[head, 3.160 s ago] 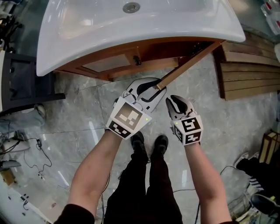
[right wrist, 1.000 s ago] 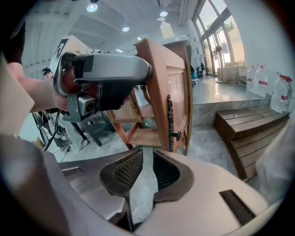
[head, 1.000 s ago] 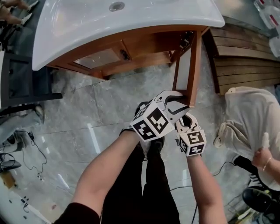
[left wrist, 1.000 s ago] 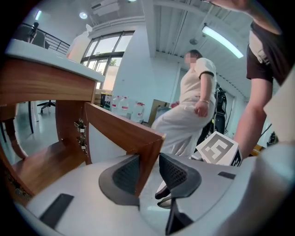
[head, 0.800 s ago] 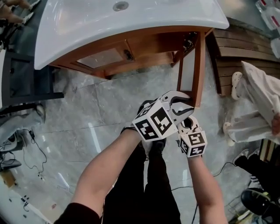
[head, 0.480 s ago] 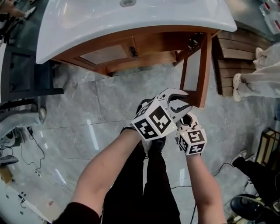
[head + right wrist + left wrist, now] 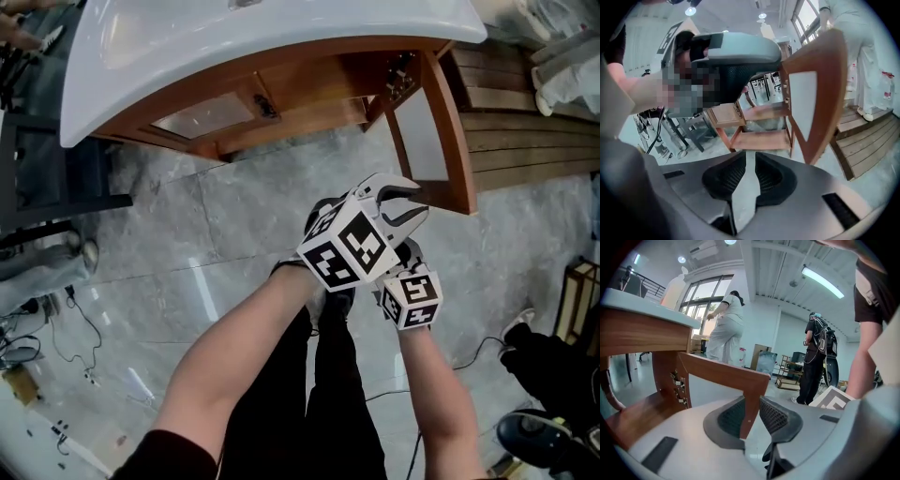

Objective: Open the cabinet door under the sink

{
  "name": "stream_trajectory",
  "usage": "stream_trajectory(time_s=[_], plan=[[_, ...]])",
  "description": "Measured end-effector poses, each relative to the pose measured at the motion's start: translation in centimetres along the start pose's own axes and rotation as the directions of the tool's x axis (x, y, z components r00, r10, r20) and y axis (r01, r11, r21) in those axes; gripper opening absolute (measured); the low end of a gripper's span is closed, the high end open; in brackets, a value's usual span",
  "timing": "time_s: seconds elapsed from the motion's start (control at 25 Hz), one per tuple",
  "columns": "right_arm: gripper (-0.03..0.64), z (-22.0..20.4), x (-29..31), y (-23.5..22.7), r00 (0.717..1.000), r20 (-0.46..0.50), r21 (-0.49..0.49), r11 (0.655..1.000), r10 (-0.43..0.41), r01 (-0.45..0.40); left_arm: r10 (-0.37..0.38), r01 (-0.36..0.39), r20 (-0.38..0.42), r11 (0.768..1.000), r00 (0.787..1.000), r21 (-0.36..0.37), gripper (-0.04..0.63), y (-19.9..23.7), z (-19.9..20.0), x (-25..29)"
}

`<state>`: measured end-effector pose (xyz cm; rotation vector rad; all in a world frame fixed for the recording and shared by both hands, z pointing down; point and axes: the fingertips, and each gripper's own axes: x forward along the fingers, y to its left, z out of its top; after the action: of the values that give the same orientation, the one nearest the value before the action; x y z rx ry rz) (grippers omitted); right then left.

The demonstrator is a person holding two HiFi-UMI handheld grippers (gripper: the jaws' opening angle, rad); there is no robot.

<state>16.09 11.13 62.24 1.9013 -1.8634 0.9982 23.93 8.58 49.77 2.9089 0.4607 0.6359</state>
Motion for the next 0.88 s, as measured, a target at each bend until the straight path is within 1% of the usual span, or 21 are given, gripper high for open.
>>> stream_trajectory(time_s=[0.2,0.28,0.4,0.6,0.88], plan=[[0.077,-1.0,-0.7,-1.3,1.0,-0.004,0.009,1.0,-0.023,0.023,0.04,-0.04,-0.005,0.998,0.999,-0.041,0.101,1.3,-1.2,-0.8],[0.075,-1.1,-0.7,-1.2,1.0,-0.006,0.009,1.0,-0.026,0.026,0.066,-0.066,-0.007,0.997,0.998,-0.05,0.1,2.1,-1.7,-1.8],[0.075,-0.7,-0.7,-0.7,1.0,-0.014,-0.004,1.0,-0.019,0.019,0.117,-0.117,0.002,0.99,0.993,-0.082,0.098,3.2,-2.0,-3.5],[0.074,1.5,1.3,1.3,1.0,-0.011,-0.049,0.999,0.013,-0.013,0.226,-0.222,0.02,0.966,0.974,-0.132,0.092,6.4,-3.1,-8.0],[0.074,5.3,6.0,4.6,0.999,-0.001,-0.102,0.994,0.047,-0.047,0.349,-0.343,0.003,0.921,0.937,-0.184,0.089,11.4,-6.8,-15.0]])
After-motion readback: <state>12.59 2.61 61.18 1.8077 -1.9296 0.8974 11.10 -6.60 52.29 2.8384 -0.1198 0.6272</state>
